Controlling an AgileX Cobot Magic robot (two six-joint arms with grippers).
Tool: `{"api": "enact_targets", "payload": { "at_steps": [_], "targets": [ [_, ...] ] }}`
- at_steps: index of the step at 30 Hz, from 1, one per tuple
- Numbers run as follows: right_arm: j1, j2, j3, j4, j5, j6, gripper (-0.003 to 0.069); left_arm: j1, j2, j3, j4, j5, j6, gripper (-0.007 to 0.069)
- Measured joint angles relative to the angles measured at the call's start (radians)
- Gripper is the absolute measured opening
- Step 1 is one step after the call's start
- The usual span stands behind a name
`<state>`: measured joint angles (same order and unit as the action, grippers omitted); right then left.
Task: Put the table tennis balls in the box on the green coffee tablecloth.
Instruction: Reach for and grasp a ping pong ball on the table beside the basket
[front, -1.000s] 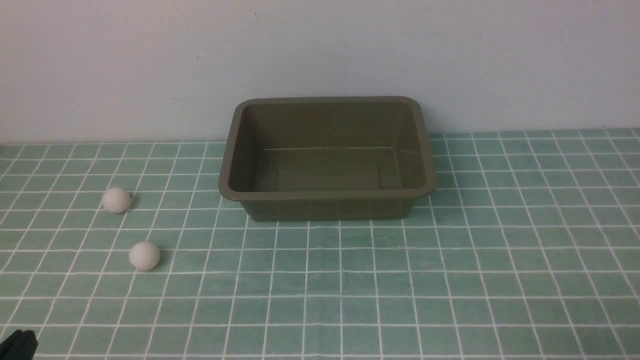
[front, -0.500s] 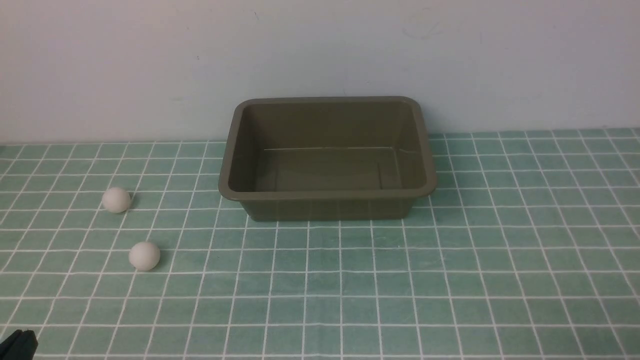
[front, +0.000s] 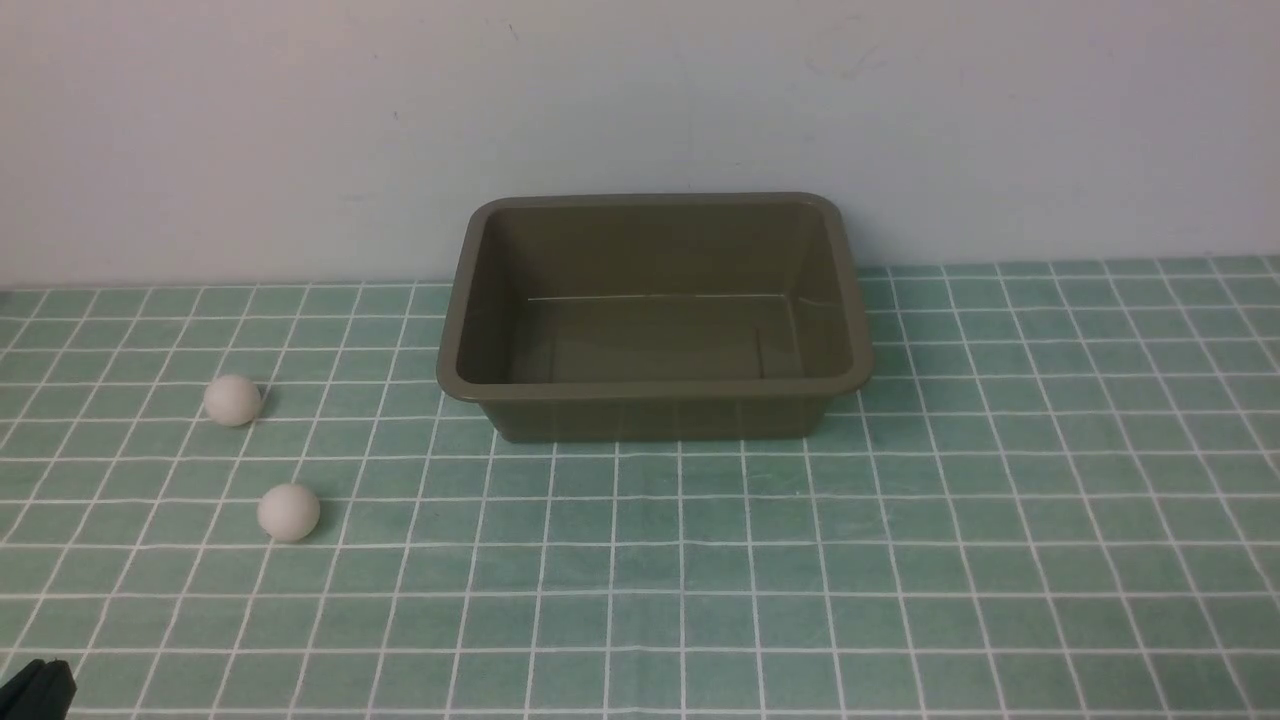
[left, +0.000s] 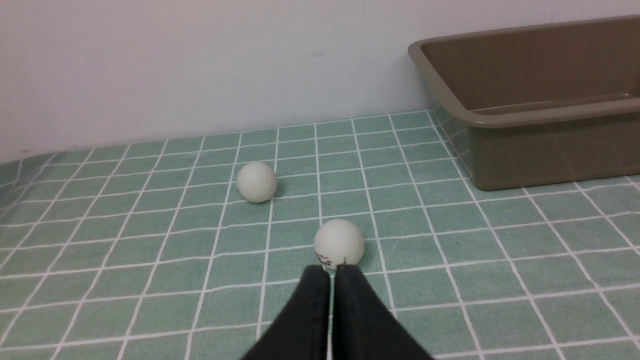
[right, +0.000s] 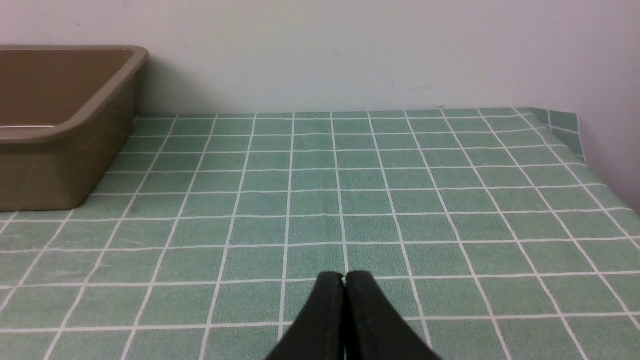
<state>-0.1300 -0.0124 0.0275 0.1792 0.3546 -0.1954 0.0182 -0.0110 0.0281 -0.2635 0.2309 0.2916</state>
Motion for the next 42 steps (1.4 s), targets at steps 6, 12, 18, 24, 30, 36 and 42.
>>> {"api": "enact_targets", "payload": {
  "at_steps": [6,12,18,24,30,36,42],
  "targets": [
    [0.0,0.0,0.0,0.0,0.0,0.0,-0.0016,0.0,0.0,0.0,-0.225,0.0,-0.077,-0.0004],
    [0.0,0.0,0.0,0.0,0.0,0.0,-0.0016,0.0,0.0,0.0,-0.633,-0.002,-0.205,-0.0004],
    [0.0,0.0,0.0,0.0,0.0,0.0,-0.0016,0.0,0.0,0.0,-1.003,-0.104,-0.19,-0.0004],
    [0.0,0.0,0.0,0.0,0.0,0.0,-0.0016,0.0,0.0,0.0,-1.159,-0.231,-0.136,-0.0004],
    [0.0,0.0,0.0,0.0,0.0,0.0,-0.0016,0.0,0.0,0.0,-1.366,-0.52,-0.139,-0.0004],
    [0.0,0.0,0.0,0.0,0.0,0.0,-0.0016,0.0,0.0,-0.066,-1.202,-0.721,-0.154,-0.0004],
    [0.0,0.0,0.0,0.0,0.0,0.0,-0.0016,0.0,0.0,-0.242,-0.503,-0.736,-0.103,-0.0004]
  ]
}}
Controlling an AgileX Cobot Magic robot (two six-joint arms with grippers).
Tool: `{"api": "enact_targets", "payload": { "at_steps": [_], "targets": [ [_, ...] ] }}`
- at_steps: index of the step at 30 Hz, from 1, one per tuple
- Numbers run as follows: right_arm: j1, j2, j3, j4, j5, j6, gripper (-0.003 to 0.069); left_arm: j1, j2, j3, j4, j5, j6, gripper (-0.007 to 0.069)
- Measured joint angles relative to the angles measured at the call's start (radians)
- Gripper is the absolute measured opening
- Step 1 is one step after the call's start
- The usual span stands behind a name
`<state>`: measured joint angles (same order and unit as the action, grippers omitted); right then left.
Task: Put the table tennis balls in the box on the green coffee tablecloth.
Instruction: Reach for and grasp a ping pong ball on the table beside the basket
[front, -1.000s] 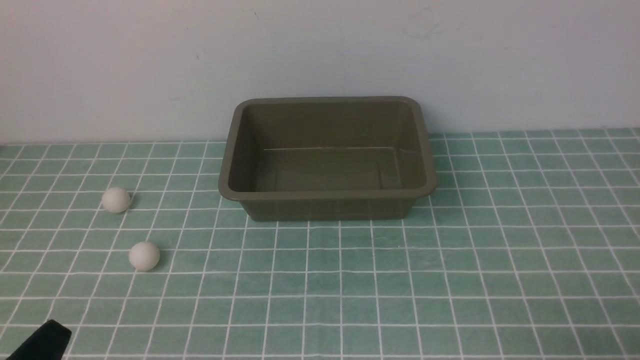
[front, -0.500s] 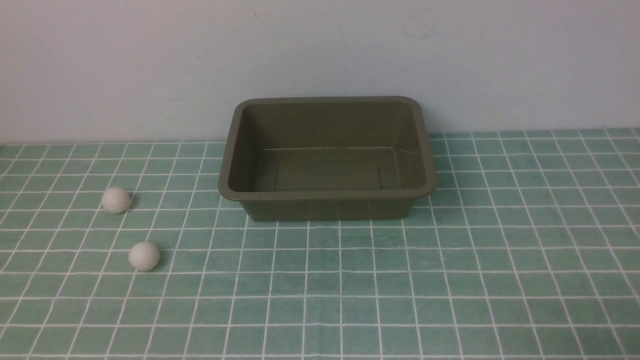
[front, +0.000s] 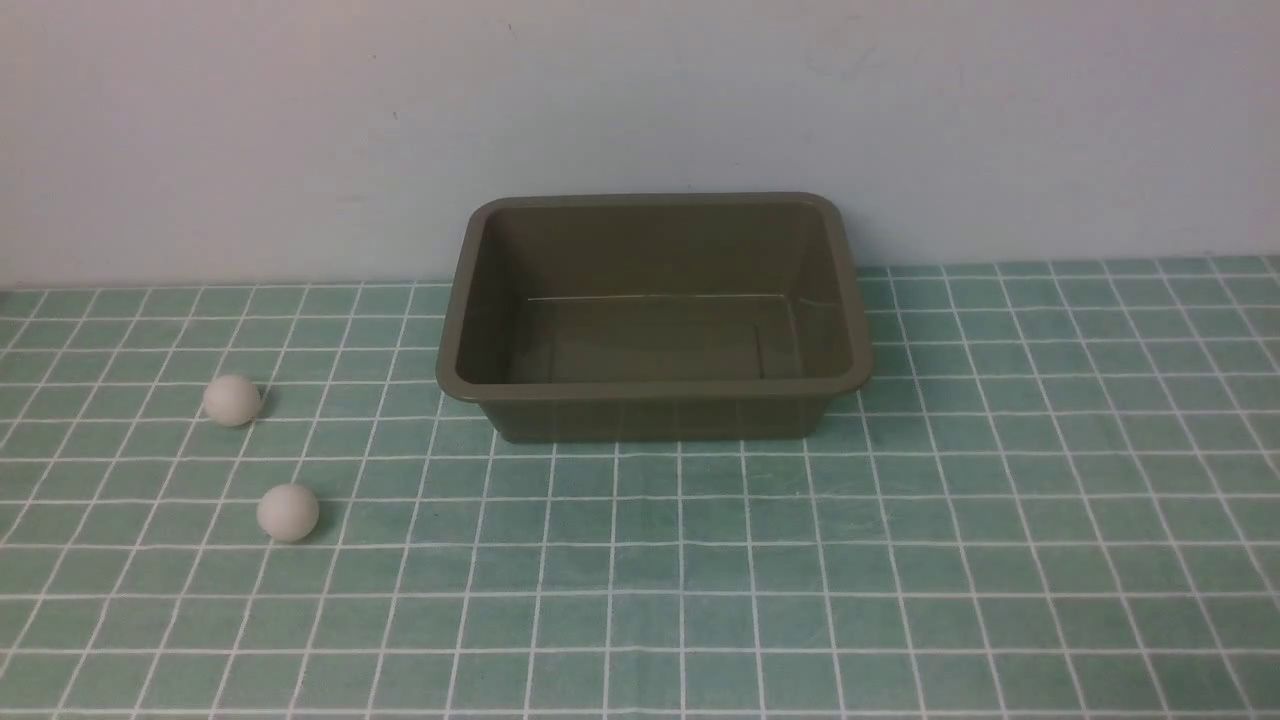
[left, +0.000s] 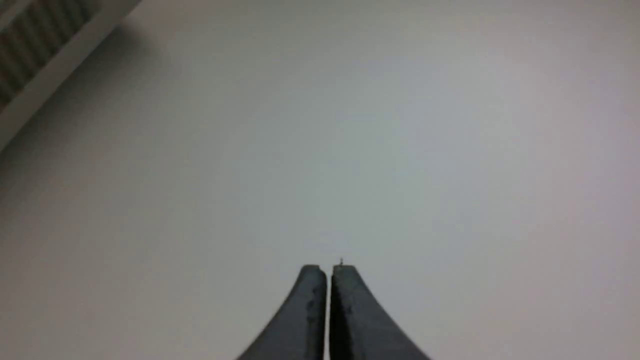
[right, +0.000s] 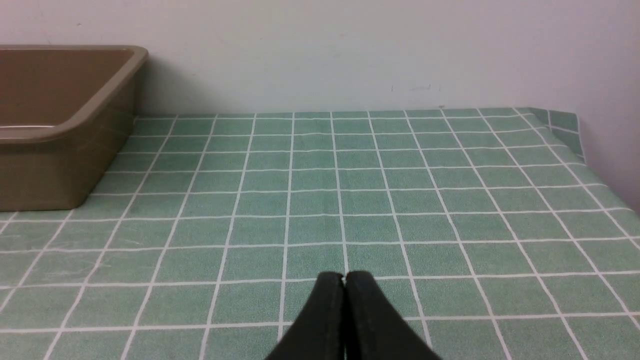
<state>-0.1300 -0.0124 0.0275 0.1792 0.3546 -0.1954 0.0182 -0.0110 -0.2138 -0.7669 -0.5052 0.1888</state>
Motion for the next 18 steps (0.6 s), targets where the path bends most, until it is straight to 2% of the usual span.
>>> {"api": "enact_targets", "payload": {
  "at_steps": [3,5,6,9,12,18],
  "targets": [
    [0.0,0.0,0.0,0.0,0.0,0.0,-0.0016,0.0,0.032,-0.124,0.336,0.133,0.054,-0.0004],
    [0.0,0.0,0.0,0.0,0.0,0.0,-0.0016,0.0,0.073,-0.175,0.418,0.241,0.061,-0.0004],
    [0.0,0.0,0.0,0.0,0.0,0.0,-0.0016,0.0,0.118,-0.232,0.48,0.343,0.066,-0.0004],
    [0.0,0.0,0.0,0.0,0.0,0.0,-0.0016,0.0,0.265,-0.336,0.534,0.577,0.071,-0.0004],
    [0.0,0.0,0.0,0.0,0.0,0.0,-0.0016,0.0,0.41,-0.426,0.548,0.745,0.071,-0.0004],
    [0.0,0.0,0.0,0.0,0.0,0.0,-0.0016,0.0,0.711,-0.571,0.561,0.955,0.07,-0.0004]
  ]
}}
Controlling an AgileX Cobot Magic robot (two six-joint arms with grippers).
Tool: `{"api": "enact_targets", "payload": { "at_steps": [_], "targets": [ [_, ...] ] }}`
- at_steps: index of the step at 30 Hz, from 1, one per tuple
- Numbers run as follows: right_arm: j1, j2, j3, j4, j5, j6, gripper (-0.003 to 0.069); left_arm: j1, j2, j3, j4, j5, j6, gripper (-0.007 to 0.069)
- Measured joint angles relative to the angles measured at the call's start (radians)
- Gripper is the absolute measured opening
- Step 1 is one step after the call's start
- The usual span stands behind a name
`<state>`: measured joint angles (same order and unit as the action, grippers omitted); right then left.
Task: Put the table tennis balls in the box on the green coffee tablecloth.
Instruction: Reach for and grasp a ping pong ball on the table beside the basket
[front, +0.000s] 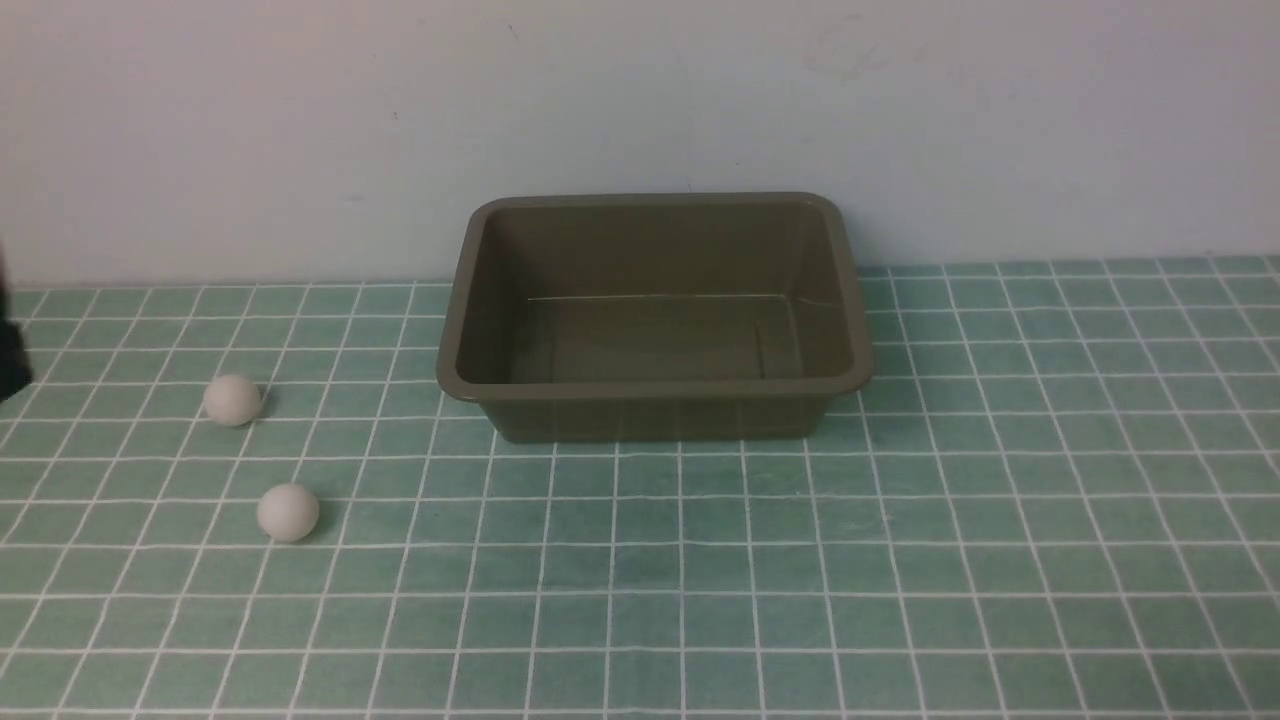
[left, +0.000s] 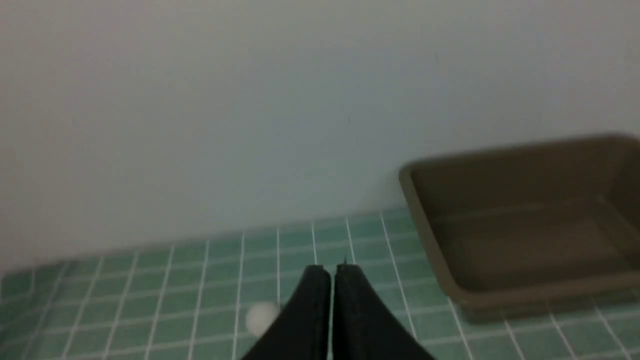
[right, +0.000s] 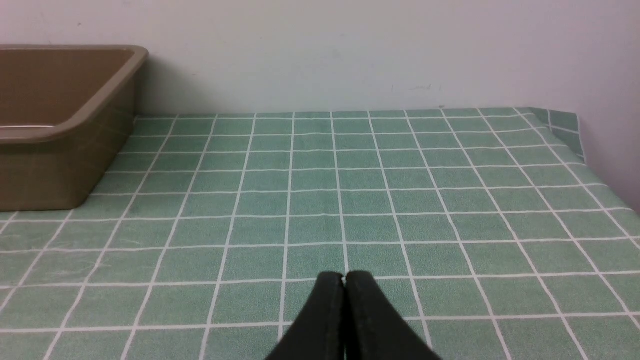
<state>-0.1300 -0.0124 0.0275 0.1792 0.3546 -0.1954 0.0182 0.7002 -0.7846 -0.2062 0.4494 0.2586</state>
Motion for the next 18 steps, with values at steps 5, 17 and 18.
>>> {"api": "enact_targets", "payload": {
  "at_steps": [5,17,18],
  "targets": [
    [0.0,0.0,0.0,0.0,0.0,0.0,-0.0016,0.0,0.294,-0.131,0.013,0.101,-0.019,-0.0004],
    [0.0,0.0,0.0,0.0,0.0,0.0,-0.0016,0.0,0.841,-0.511,0.44,0.428,-0.372,-0.0001],
    [0.0,0.0,0.0,0.0,0.0,0.0,-0.0016,0.0,0.841,-0.517,0.45,0.428,-0.378,-0.0001]
  ]
}}
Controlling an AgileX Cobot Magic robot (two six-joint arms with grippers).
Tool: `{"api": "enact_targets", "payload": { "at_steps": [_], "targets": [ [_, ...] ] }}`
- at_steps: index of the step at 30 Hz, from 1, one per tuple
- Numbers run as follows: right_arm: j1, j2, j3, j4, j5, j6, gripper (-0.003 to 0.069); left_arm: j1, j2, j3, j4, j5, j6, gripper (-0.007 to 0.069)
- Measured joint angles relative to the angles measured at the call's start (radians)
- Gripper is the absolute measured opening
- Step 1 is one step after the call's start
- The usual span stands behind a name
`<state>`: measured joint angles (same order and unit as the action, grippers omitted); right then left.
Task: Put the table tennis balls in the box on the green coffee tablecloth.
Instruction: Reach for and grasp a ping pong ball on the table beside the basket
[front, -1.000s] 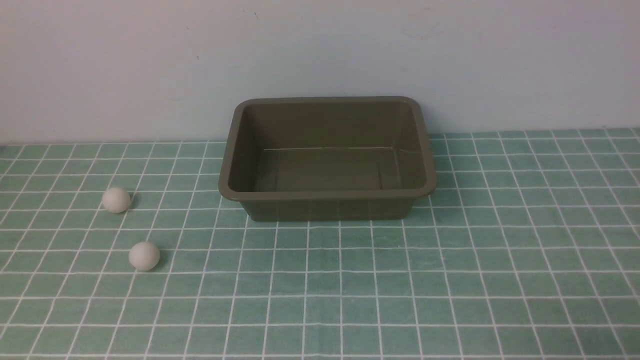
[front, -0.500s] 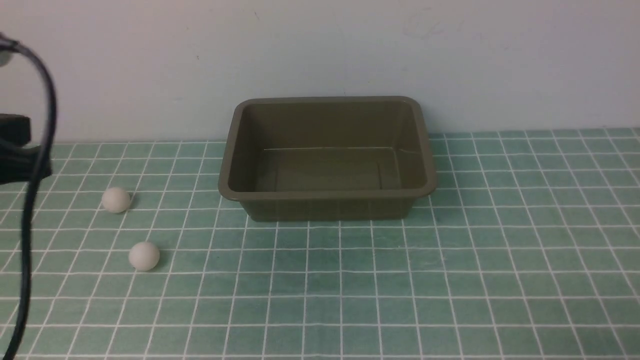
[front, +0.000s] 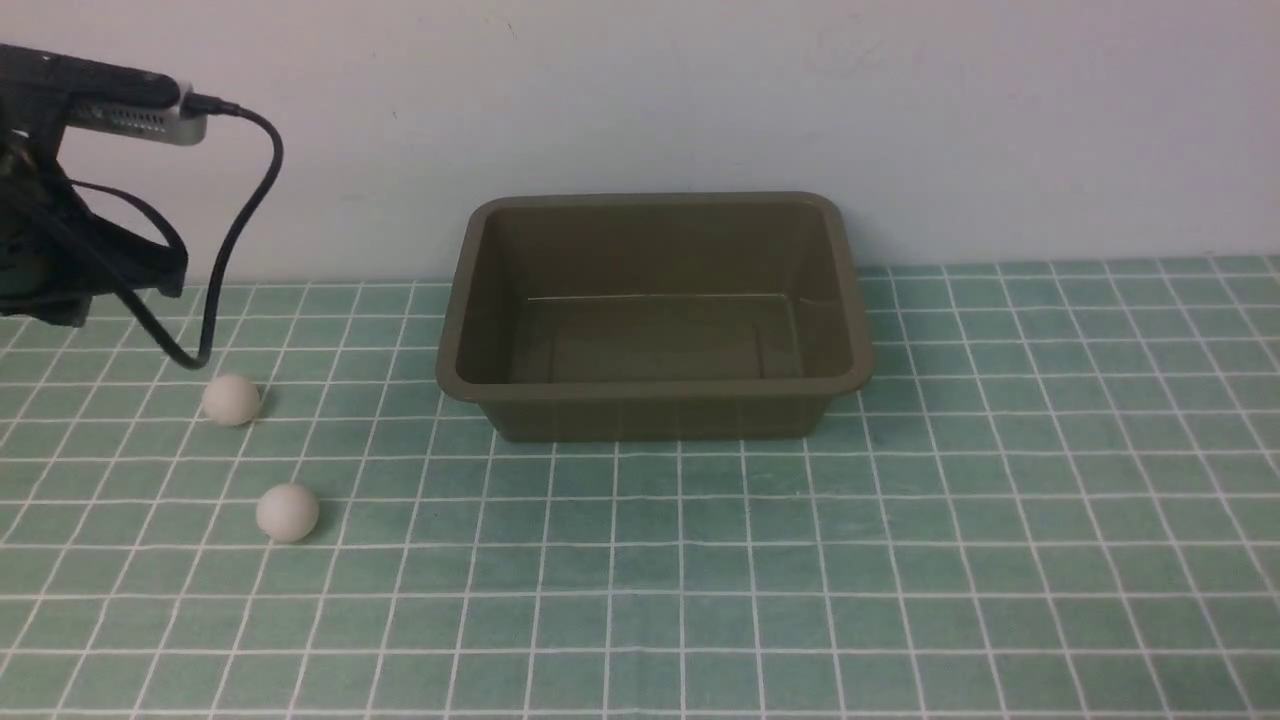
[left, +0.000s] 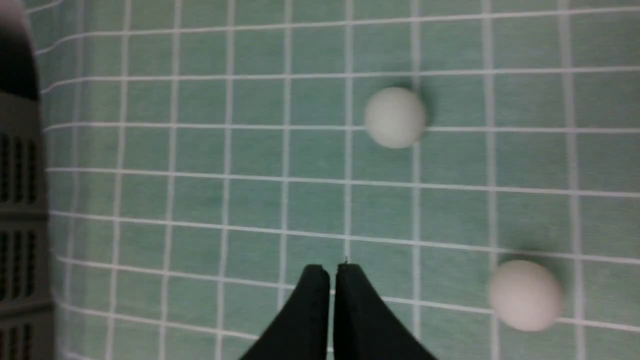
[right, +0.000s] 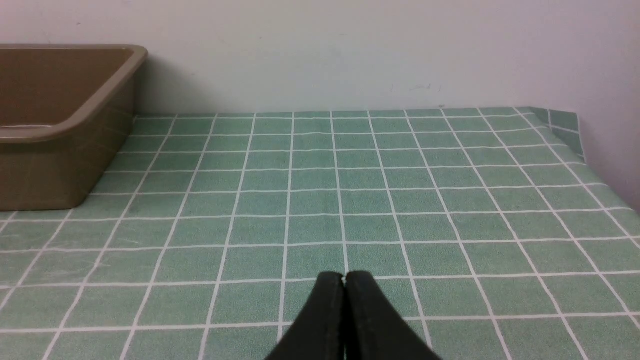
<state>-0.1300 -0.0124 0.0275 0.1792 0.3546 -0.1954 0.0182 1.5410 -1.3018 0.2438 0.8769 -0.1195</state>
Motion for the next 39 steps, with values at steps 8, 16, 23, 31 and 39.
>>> {"api": "enact_targets", "payload": {
  "at_steps": [8,16,23,31,39],
  "targets": [
    [0.0,0.0,0.0,0.0,0.0,0.0,-0.0016,0.0,0.167,-0.084,0.102,0.056,-0.025,0.0023],
    [0.0,0.0,0.0,0.0,0.0,0.0,-0.0016,0.0,0.225,-0.088,0.073,-0.165,-0.068,0.0209],
    [0.0,0.0,0.0,0.0,0.0,0.0,-0.0016,0.014,0.318,-0.09,0.059,-0.268,-0.207,0.0433],
    [0.0,0.0,0.0,0.0,0.0,0.0,-0.0016,0.095,0.427,-0.101,0.004,-0.277,-0.267,0.0503],
    [0.0,0.0,0.0,0.0,0.0,0.0,-0.0016,0.11,0.459,-0.12,-0.197,-0.282,-0.075,0.0503]
  ]
}}
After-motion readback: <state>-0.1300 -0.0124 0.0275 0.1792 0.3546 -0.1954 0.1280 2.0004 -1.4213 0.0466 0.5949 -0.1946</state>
